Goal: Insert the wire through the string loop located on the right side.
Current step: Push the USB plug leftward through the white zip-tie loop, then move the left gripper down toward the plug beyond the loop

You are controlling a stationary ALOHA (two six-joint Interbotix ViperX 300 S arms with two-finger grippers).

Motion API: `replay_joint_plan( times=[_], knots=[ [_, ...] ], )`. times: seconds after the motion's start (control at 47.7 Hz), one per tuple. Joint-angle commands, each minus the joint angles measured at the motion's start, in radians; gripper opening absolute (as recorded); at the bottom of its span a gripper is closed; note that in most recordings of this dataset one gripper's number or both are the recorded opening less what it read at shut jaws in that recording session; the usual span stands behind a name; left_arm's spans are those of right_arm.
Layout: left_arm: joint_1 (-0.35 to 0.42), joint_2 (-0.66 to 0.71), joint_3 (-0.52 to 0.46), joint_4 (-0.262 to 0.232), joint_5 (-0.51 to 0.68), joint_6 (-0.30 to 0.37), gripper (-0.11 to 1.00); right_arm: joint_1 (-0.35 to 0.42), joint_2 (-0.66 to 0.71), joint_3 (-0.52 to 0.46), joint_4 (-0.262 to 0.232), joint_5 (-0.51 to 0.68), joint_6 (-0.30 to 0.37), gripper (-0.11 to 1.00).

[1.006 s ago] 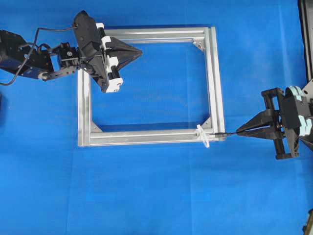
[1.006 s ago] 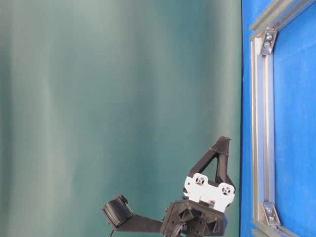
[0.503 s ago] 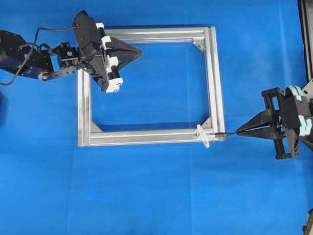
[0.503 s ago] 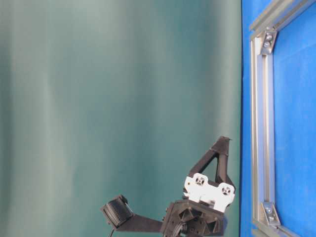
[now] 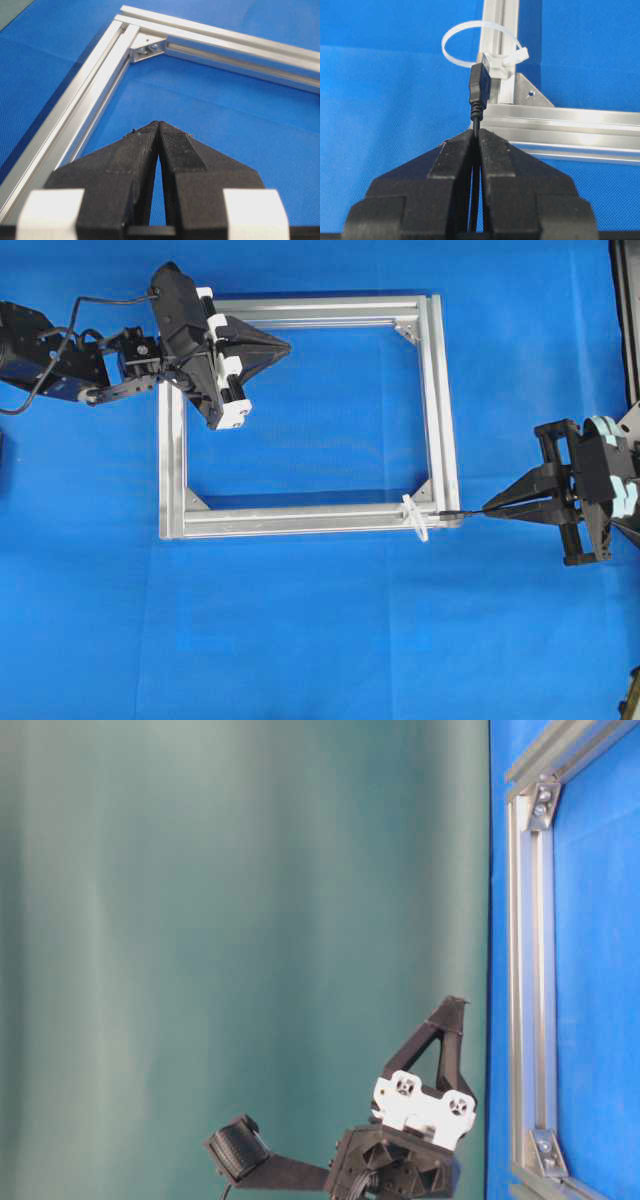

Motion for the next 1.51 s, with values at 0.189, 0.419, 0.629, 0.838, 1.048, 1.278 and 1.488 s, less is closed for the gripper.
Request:
replay_joint_plan(
  times=[0.189,0.419,0.629,0.838,1.048,1.278,1.488],
  knots=[
    [-0.005,-0.031,-0.008,0.002,-0.009,0.0,0.0,-0.002,0.044,-0.021,-0.003,-0.074,0.005,-0.03],
    [-0.005,-0.031,-0.006,0.003,-0.009,0.0,0.0,-0.002,0.17,-0.069,-0.003,-0.123,0.005,-0.03],
    [-0.005,-0.031,-0.008,0.003,-0.009,0.002,0.0,-0.003,0.282,-0.123,-0.003,-0.212,0.005,-0.03],
    [-0.005,-0.031,-0.008,0.003,-0.009,0.002,0.0,-0.002,0.354,-0.175,-0.003,-0.262,0.005,-0.03],
    [-0.005,-0.031,-0.006,0.003,-0.009,0.0,0.0,-0.002,0.4,-0.21,-0.002,-0.264,0.005,-0.03],
    [-0.005,-0.031,-0.008,0.005,-0.014,-0.002,0.0,-0.003,0.402,-0.213,-0.002,-0.267,0.005,-0.03],
    [-0.021,-0.031,-0.006,0.005,-0.021,-0.005,0.0,-0.003,0.4,-0.213,0.0,-0.265,0.005,-0.03]
  ],
)
